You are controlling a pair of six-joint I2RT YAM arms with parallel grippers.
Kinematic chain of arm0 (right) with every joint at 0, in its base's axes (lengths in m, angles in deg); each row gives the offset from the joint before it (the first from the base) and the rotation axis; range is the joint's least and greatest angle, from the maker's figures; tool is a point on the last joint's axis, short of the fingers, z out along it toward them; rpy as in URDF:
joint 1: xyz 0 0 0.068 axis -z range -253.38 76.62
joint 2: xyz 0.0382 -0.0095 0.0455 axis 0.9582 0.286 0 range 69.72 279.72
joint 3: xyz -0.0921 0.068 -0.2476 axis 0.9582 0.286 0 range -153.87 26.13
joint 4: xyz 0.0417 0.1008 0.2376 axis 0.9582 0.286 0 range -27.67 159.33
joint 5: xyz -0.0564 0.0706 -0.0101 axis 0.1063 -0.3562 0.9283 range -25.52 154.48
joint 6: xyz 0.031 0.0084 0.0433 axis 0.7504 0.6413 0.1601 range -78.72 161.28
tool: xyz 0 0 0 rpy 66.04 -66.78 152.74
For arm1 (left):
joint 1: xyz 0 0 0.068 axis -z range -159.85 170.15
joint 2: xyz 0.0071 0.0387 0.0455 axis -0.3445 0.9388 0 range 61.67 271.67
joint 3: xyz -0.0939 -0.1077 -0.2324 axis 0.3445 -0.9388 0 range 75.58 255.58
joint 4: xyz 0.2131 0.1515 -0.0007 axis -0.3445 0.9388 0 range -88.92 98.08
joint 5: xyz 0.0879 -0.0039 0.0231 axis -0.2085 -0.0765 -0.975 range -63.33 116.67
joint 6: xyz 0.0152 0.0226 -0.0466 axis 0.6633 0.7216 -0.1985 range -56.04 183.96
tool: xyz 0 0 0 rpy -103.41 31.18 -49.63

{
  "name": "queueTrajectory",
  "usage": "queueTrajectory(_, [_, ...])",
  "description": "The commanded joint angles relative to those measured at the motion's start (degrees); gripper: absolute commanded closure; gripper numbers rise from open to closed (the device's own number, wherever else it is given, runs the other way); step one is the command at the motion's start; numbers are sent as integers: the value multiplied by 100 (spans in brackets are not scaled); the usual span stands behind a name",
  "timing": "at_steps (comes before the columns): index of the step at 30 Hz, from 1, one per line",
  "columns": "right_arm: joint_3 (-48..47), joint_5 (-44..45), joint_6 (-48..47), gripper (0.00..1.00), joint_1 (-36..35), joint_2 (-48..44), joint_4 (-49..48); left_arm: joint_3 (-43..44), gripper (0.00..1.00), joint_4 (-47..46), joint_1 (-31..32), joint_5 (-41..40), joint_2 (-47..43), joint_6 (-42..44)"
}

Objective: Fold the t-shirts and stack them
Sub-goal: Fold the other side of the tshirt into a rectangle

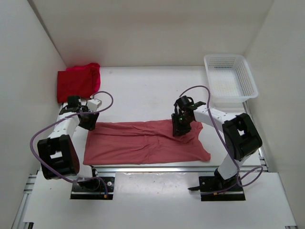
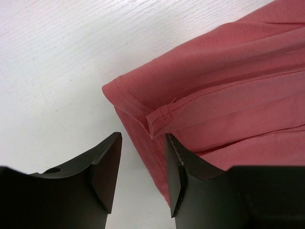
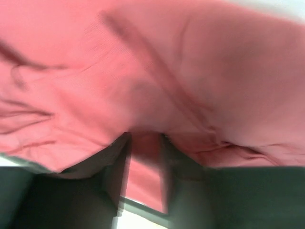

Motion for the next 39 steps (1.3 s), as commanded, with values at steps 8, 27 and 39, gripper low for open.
queueTrajectory(8, [1115, -634, -86, 98, -30, -1570, -760, 30, 48, 200, -156, 79, -193, 31])
queueTrajectory(27, [-2911, 1063, -96, 49, -267, 1574, 1138, 258, 45, 33, 211, 520, -9, -830])
queueTrajectory(39, [-2981, 896, 1, 46, -275, 1760, 1138, -58, 47, -380, 230, 10, 193, -638])
